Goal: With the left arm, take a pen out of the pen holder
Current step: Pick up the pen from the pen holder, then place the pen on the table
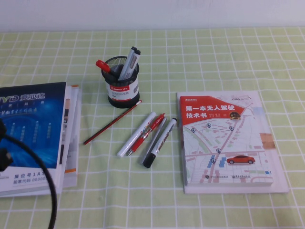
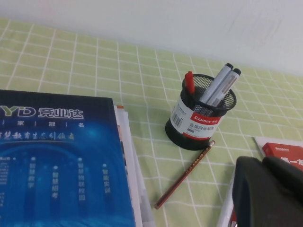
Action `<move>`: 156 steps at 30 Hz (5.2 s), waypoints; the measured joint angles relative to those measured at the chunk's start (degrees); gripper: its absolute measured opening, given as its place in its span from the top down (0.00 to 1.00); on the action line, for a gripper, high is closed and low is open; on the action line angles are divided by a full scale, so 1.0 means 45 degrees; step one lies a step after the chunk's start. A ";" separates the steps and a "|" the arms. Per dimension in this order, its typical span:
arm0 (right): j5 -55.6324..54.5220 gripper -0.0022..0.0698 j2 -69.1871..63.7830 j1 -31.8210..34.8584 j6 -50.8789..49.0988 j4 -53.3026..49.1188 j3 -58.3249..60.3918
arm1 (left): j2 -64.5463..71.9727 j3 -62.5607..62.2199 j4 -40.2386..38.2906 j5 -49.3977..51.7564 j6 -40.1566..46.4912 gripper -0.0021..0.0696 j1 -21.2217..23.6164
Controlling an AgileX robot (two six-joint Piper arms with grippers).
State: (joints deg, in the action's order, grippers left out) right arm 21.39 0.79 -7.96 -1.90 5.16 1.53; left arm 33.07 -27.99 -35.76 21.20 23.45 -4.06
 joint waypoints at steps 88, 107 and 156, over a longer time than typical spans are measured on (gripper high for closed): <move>0.0000 0.99 0.0000 0.0000 0.0000 0.0082 0.0000 | 1.8603 -0.7068 0.5729 -1.5708 -0.9332 0.54 -0.4165; 0.0000 0.99 0.0000 0.0000 0.0000 0.0148 0.0000 | 1.8522 -0.7068 0.6386 -1.5733 -0.9304 0.87 -0.4165; 0.0000 0.99 0.0000 0.0000 0.0000 0.0250 0.0000 | 0.9348 -0.7123 0.9346 0.0366 -0.4946 0.87 -0.5637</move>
State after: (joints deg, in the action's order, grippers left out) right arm 21.39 0.79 -7.96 -1.90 6.28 1.53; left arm 75.14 -60.04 6.30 22.85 1.19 -29.43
